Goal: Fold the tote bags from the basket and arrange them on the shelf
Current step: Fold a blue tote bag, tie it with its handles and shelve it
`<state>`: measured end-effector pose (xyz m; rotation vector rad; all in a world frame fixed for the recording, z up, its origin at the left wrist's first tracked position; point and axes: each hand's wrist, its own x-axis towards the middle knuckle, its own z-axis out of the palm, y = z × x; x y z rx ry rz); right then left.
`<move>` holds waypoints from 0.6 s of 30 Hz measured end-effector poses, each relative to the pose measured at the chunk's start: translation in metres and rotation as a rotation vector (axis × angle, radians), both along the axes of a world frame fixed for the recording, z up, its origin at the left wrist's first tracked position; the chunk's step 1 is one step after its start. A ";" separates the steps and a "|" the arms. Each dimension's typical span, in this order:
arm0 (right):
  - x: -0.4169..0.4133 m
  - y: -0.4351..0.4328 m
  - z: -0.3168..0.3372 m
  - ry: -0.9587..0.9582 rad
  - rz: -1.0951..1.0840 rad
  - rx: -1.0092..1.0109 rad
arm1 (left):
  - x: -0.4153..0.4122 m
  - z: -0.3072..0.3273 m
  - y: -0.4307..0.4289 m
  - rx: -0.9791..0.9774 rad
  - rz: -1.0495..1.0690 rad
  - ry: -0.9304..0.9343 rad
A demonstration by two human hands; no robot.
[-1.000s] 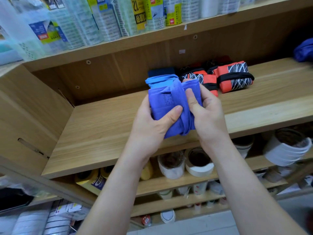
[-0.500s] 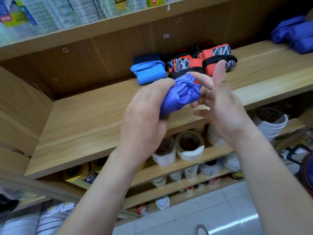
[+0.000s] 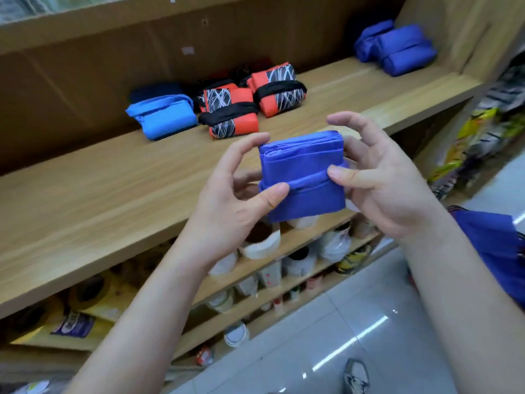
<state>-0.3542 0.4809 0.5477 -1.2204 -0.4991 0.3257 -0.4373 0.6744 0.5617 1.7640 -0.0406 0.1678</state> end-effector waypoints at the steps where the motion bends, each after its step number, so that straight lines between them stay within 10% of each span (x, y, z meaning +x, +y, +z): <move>1: 0.003 -0.009 0.000 0.008 -0.003 0.007 | 0.005 -0.001 -0.007 0.000 0.003 0.001; 18: 0.135 -0.198 0.003 -0.038 -0.413 -0.238 | 0.197 0.009 -0.205 -0.267 0.160 0.092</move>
